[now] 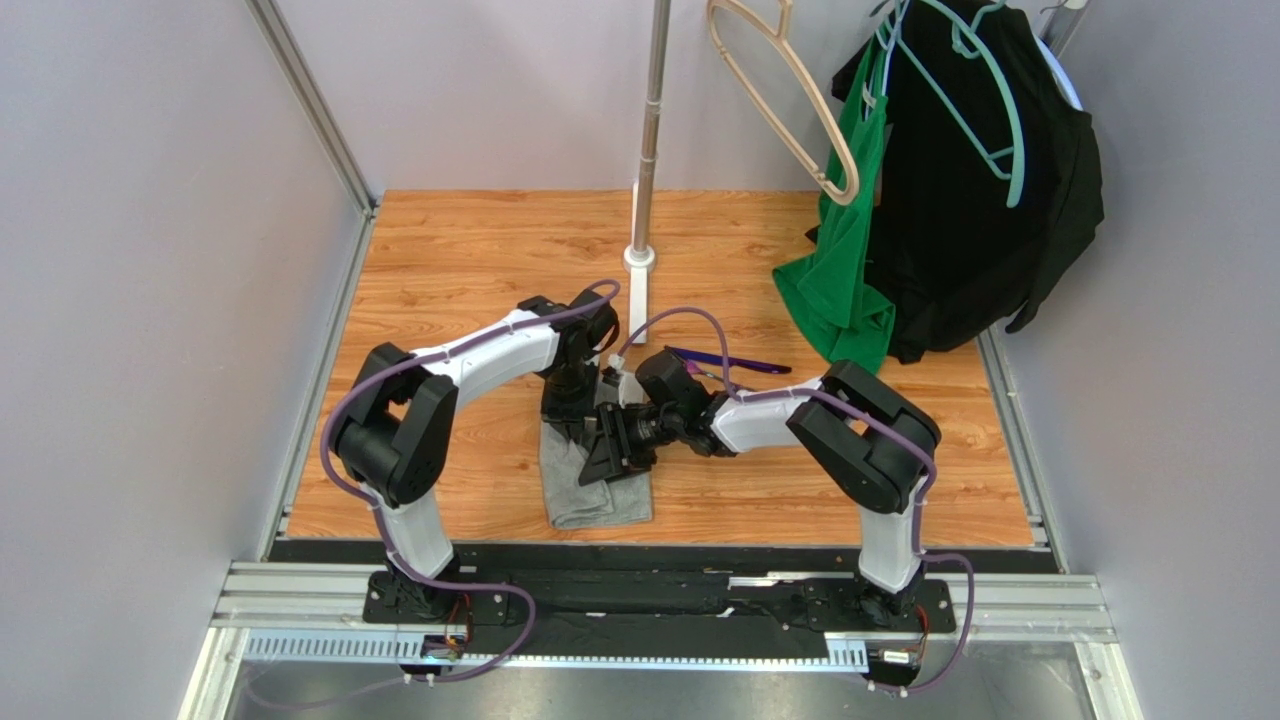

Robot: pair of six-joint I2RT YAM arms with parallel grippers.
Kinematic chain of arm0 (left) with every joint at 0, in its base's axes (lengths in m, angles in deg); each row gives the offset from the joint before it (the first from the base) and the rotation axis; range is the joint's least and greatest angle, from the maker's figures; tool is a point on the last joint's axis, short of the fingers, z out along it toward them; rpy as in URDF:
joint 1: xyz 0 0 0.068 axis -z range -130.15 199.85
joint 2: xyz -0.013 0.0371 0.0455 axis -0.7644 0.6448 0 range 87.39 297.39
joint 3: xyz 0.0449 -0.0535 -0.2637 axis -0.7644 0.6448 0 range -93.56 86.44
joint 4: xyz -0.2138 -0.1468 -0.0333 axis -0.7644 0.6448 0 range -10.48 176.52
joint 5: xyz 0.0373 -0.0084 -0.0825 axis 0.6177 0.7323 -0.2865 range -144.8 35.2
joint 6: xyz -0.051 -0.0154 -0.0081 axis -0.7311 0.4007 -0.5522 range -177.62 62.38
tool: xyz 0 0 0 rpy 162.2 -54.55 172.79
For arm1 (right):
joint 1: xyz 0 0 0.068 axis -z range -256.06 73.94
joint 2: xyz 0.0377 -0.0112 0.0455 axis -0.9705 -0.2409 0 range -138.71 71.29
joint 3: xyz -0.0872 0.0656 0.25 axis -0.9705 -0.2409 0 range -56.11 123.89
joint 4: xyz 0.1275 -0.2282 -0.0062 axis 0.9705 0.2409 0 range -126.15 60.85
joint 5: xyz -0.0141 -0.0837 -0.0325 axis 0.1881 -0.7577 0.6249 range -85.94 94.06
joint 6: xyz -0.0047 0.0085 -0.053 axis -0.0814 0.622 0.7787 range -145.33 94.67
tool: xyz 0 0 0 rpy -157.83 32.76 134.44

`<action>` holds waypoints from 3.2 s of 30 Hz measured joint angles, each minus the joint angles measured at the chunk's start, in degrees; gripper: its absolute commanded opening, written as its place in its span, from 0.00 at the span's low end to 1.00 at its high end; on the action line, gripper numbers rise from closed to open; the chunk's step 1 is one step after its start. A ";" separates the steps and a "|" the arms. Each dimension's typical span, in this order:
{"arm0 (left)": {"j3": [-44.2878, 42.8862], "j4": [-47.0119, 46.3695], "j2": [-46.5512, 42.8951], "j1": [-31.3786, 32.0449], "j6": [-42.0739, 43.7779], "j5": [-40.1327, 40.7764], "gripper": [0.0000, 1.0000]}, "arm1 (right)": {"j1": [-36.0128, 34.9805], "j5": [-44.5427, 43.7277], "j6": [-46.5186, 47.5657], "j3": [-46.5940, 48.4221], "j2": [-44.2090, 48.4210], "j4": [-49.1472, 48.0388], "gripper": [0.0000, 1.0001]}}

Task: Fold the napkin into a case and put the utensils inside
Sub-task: Fold the lower triangle-folded napkin at the center of the board.

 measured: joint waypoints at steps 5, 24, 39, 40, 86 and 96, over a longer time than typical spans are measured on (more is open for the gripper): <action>0.00 -0.46 -0.76 0.09 0.02 -0.48 0.00 | -1.25 -1.79 -1.79 -2.05 -0.09 -1.60 0.51; -0.61 2.40 -2.56 0.04 3.58 -0.42 0.00 | -7.04 -3.23 -18.18 -3.30 -1.75 -14.08 0.00; -0.74 0.28 1.92 -0.22 4.52 -1.92 0.00 | -6.19 -4.70 -21.55 -4.17 -6.54 -16.57 0.00; -0.74 0.02 2.01 -0.22 4.50 -2.01 0.00 | -6.12 -4.87 -21.46 -4.50 -6.21 -16.50 0.00; -12.11 -4.15 11.06 -8.59 2.58 -1.97 0.15 | -5.88 -5.53 -21.70 -11.37 -1.42 -17.53 0.23; -15.80 -3.52 15.61 -10.34 2.40 -4.00 0.13 | -5.86 -5.73 -20.48 -11.13 -1.09 -15.04 0.30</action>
